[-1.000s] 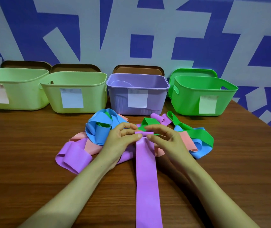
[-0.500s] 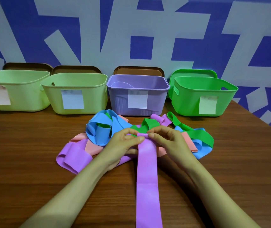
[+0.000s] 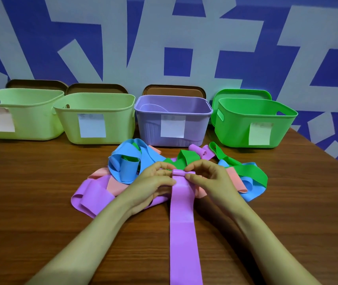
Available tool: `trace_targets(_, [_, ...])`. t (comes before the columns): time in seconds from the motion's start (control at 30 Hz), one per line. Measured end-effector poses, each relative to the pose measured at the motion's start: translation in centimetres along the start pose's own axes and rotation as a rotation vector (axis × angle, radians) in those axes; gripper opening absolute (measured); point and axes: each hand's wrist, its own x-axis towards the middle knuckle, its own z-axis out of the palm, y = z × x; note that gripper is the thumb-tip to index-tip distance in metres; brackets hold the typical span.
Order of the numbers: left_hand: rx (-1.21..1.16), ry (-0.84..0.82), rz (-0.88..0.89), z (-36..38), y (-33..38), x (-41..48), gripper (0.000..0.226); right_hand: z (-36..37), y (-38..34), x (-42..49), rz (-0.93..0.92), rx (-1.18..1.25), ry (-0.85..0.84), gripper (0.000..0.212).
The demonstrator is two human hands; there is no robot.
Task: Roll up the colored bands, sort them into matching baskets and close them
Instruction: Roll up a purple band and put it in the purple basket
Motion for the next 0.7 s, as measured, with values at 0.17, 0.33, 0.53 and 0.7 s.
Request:
trace_targets(0.17, [0.071, 0.049, 0.011, 0.3, -0.6, 0.0, 0.03, 0.3, 0.2, -0.1, -0.038, -0.03, 0.031, 0.027])
trace_targets(0.33, [-0.052, 0.085, 0.032, 0.1, -0.6, 0.2, 0.03, 0.5, 0.0, -0.3, -0.078, -0.005, 0.058, 0.031])
trace_targets(0.53, [-0.075, 0.066, -0.003, 0.5, -0.6, 0.1, 0.031, 0.7, 0.0, -0.4, -0.089, -0.016, 0.077, 0.035])
trace_targets(0.7, [-0.13, 0.143, 0.039, 0.5, -0.8, 0.4, 0.017, 1.3, 0.6, -0.6, -0.088, -0.035, 0.063, 0.027])
